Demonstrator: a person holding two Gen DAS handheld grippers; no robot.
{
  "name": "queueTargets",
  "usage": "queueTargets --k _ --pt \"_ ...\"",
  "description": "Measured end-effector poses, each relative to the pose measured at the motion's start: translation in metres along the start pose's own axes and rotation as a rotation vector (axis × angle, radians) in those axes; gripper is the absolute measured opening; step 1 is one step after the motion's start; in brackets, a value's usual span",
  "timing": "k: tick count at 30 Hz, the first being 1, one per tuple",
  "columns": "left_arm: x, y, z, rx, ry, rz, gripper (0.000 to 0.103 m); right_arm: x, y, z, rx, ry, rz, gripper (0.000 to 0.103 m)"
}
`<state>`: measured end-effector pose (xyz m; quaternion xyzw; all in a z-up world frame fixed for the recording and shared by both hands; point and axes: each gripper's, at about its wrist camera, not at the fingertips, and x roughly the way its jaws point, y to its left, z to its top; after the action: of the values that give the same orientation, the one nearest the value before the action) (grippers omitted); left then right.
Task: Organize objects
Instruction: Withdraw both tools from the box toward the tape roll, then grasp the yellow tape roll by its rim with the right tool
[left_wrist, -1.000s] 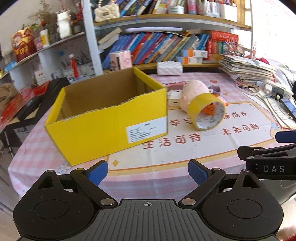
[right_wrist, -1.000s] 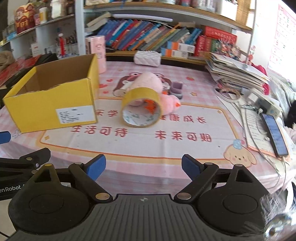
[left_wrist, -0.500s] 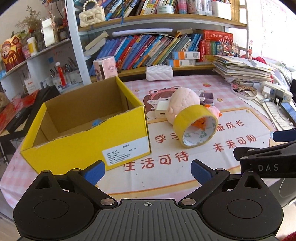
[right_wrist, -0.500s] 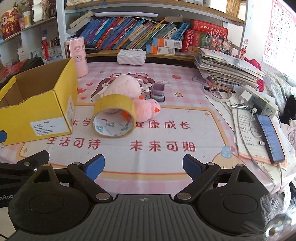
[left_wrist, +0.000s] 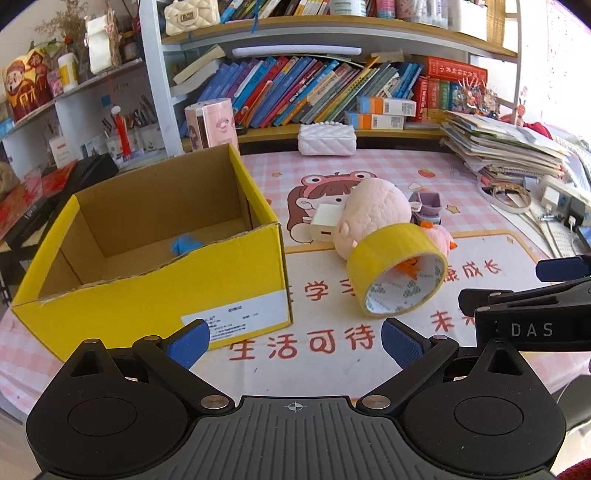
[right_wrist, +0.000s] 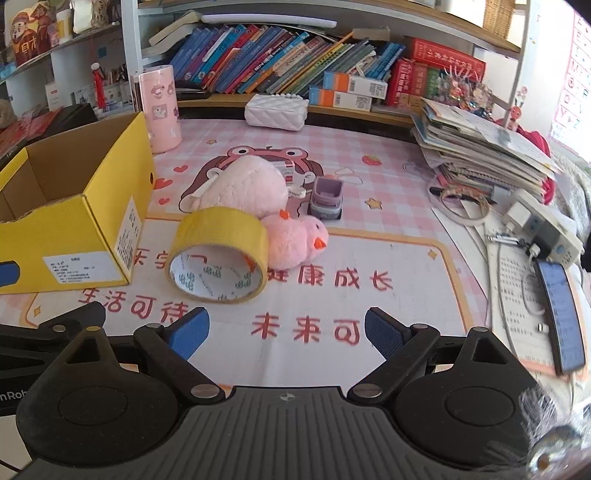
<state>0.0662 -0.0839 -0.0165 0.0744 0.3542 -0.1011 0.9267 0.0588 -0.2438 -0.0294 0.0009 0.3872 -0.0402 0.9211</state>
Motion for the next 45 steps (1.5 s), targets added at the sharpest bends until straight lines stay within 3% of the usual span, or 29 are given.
queueTargets --k 16,35,45 --pt "0.029 -0.027 0.021 -0.038 0.045 0.058 0.101 0.038 -0.031 0.033 -0.05 0.007 0.09 0.084" --pt "0.047 -0.046 0.028 -0.059 0.082 0.104 0.1 0.058 -0.03 0.056 -0.189 -0.041 0.289 0.078" --pt "0.055 -0.05 0.027 -0.042 0.12 0.111 0.1 0.091 -0.013 0.059 -0.239 0.011 0.316 0.053"
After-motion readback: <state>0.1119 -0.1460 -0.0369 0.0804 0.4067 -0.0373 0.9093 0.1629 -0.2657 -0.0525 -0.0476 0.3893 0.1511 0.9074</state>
